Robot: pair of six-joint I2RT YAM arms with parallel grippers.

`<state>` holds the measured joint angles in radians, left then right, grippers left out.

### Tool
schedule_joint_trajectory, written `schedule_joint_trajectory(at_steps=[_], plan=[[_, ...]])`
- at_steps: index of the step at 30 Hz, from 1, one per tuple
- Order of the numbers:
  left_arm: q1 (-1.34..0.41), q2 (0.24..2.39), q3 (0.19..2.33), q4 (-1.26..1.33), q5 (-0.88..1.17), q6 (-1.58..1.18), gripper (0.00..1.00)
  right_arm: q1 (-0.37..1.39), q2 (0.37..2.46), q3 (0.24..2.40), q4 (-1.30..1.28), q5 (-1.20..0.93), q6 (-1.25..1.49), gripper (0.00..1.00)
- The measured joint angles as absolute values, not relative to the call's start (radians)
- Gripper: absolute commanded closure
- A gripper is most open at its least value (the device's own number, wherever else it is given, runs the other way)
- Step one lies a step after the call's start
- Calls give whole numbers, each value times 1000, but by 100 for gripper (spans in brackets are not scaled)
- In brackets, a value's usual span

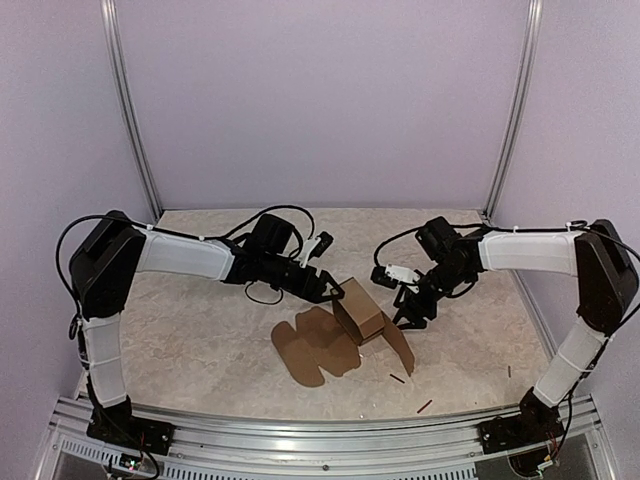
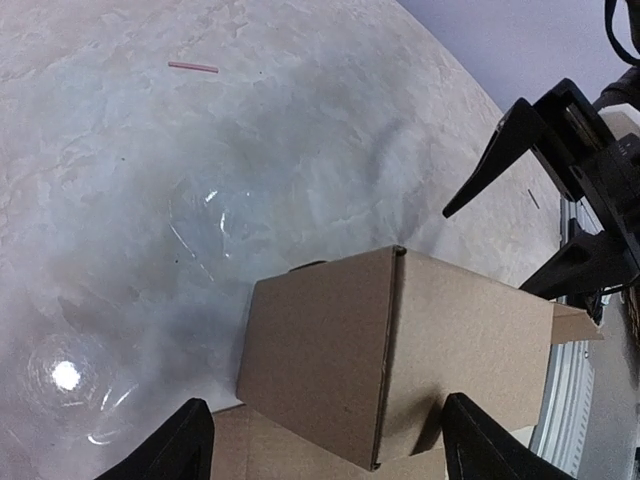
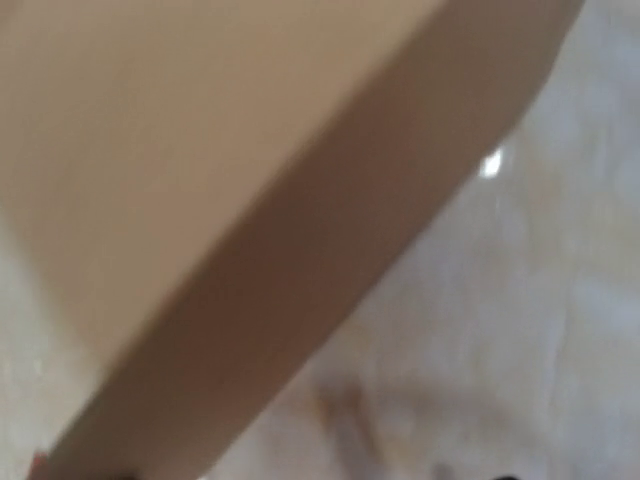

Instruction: Fold the paper box

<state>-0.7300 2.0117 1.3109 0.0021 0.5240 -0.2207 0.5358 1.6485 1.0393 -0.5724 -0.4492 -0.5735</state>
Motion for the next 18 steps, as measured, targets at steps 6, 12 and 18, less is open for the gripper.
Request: schedule_joint_trajectory(at_steps=[6,12,18], plan=[[-731,1946,1196,69,518,-256,23,575,1722,1111,-575,-470,-557,27],[-750,1776,1021,116,467,-219,19,576,1694,1110,-603,-464,-557,25],[-761,1660,993,125,409,-189,26,558,1594,1071,-622,-443,-564,25]])
